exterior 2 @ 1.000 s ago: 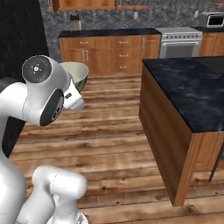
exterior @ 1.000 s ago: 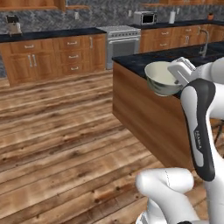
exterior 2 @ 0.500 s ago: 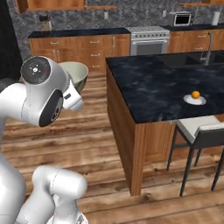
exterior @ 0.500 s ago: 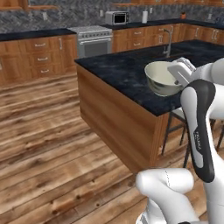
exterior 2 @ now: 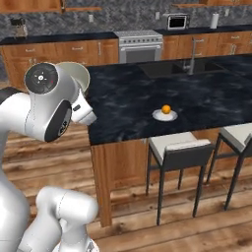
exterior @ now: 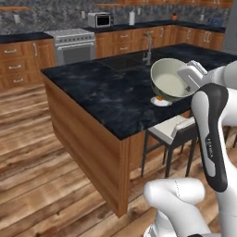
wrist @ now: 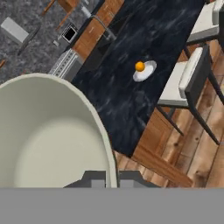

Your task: Take the smaller bowl and place it next to the appetizer plate on the dining counter , and place the larger bowl next to the plate with cooked food.

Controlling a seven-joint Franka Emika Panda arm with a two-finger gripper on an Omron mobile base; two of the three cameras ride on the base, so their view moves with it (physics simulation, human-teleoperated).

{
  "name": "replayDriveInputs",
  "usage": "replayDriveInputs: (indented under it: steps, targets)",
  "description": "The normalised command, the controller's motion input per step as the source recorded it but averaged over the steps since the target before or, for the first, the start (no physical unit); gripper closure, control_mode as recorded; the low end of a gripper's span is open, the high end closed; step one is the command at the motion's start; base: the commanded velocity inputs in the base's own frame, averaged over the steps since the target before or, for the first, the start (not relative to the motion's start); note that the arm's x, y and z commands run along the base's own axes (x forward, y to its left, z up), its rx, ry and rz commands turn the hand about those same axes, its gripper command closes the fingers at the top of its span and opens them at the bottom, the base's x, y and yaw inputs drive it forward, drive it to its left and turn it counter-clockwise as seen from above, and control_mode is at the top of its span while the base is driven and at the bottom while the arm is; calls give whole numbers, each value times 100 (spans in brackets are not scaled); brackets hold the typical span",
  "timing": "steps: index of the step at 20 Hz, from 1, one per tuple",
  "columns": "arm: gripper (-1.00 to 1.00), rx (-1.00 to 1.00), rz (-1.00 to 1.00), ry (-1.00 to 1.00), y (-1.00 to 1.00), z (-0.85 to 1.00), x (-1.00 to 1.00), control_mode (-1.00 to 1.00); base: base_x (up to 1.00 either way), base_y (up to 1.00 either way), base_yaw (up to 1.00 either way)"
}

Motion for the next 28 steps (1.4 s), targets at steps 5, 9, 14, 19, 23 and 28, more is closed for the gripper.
replayDriveInputs:
  steps: [5,9,14,19,23,28]
  targets:
    - [100,0,0,0,0,0,0,100,23,-100,-15]
    - [100,0,0,0,0,0,0,100,32,-100,-10]
    - [100,0,0,0,0,0,0,100,56,-87,-1]
    - [100,0,0,0,0,0,0,100,70,-53,7]
    - [100,0,0,0,0,0,0,100,94,-6,23]
    - [100,0,0,0,0,0,0,100,91,0,32]
